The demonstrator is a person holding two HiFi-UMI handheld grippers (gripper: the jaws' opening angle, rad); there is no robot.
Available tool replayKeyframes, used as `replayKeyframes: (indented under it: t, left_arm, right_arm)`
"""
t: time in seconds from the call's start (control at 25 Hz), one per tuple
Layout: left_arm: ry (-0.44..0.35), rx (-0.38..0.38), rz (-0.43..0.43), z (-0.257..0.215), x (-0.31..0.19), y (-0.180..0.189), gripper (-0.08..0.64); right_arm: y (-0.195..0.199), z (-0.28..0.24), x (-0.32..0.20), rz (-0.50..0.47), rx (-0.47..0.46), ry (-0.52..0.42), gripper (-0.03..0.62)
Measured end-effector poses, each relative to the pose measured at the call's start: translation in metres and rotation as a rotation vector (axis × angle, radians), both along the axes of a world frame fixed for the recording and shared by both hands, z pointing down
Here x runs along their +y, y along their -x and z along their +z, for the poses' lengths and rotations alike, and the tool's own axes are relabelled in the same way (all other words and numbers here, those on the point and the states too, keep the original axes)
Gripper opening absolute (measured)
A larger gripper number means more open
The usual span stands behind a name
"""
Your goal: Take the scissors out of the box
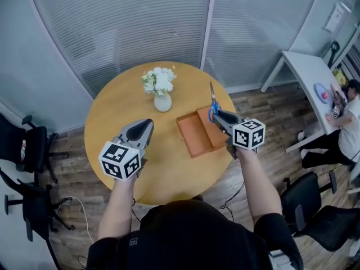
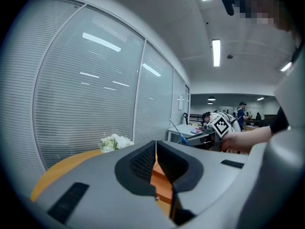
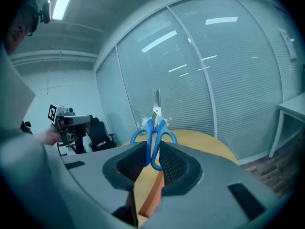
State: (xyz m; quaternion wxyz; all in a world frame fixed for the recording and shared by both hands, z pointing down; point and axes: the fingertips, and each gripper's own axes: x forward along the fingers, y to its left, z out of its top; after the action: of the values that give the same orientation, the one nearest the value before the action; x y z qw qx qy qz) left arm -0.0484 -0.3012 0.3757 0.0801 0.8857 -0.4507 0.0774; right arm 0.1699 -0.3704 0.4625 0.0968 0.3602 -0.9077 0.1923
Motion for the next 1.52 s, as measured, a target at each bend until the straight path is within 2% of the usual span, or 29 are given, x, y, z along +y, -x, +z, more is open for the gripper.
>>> replayKeyframes:
  t: [0.28, 0.6, 0.84, 1.04, 1.52]
  left_arm:
    - [-0.068, -0.017, 0.01, -0.031, -0.009, -0.008, 0.02]
    - [-0.109, -0.008, -0.012, -0.044, -0.001, 0.003, 0.02]
    - [-0.12, -0.009, -0.03, -0.044, -0.006, 0.017, 0.02]
    - [-0.132, 0.003, -0.051, -0.049, -0.019, 0.028, 0.02]
    - [-0.128, 0.004, -0.078, -0.045, -0.022, 0.041, 0.02]
  right_arm:
    - [-0.02, -0.079, 0.008, 0.08, -0.15, -0.173, 0.094]
    - [-0.025, -0.147, 0.053, 0.093, -0.28, -0.368, 0.094]
    - [-0.039, -0.16, 0.071, 0.123, -0.256, -0.449, 0.094]
    - [-0.039, -0.155, 0.057, 0.13, -0.188, -0.459, 0.094]
    - [-0.023, -0.15, 0.058, 0.137, -0.171, -0.459, 0.092]
